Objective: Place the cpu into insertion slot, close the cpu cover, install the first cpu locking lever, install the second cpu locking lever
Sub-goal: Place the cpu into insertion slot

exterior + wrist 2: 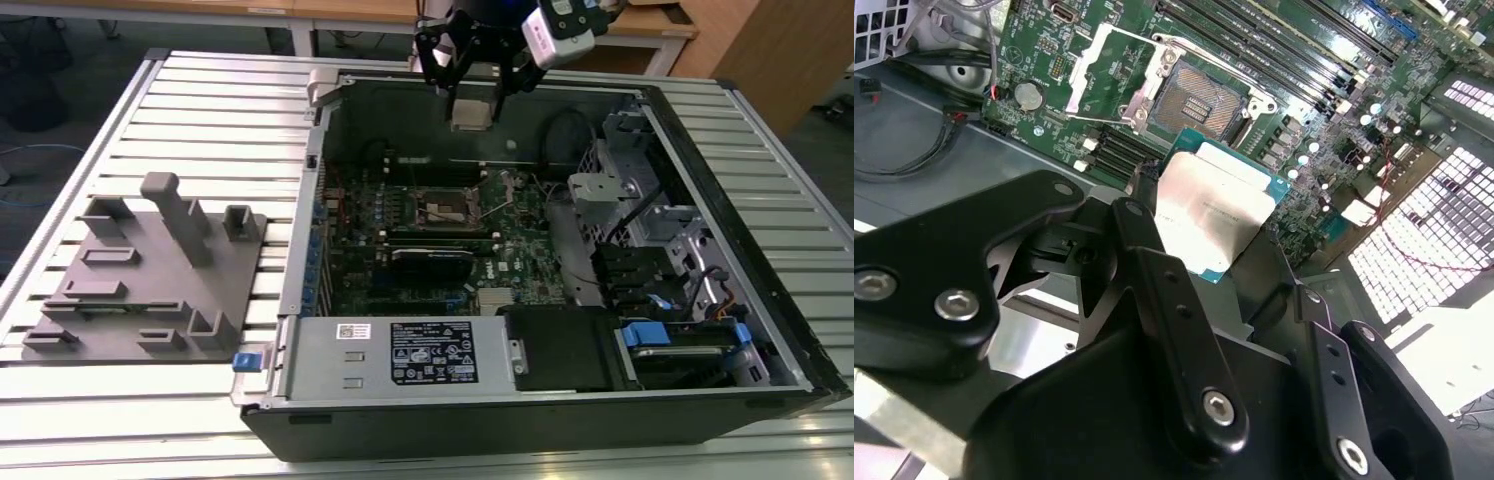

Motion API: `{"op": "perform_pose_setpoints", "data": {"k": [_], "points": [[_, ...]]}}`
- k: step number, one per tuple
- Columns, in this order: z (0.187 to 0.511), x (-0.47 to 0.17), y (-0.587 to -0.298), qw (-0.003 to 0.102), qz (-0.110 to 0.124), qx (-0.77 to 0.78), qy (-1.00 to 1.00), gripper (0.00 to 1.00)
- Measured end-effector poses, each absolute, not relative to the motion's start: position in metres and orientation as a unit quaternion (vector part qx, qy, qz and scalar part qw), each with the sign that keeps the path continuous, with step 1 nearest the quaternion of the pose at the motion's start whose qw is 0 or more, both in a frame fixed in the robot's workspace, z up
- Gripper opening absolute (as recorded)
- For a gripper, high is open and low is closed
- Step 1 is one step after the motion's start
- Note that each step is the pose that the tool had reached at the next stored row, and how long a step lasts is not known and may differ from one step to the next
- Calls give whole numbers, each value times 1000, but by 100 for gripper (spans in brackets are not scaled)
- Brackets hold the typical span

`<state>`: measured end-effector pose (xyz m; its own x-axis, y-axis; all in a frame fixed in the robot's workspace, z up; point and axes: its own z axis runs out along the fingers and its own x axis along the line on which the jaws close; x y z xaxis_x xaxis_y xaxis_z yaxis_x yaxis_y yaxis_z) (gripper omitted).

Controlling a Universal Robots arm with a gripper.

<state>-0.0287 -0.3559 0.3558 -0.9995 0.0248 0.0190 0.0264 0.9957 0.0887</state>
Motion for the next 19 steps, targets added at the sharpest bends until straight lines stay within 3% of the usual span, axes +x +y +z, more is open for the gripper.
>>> {"op": "perform_pose_setpoints", "data": {"k": [19], "points": [[351, -29, -356, 9, -44, -13, -999, 54]]}}
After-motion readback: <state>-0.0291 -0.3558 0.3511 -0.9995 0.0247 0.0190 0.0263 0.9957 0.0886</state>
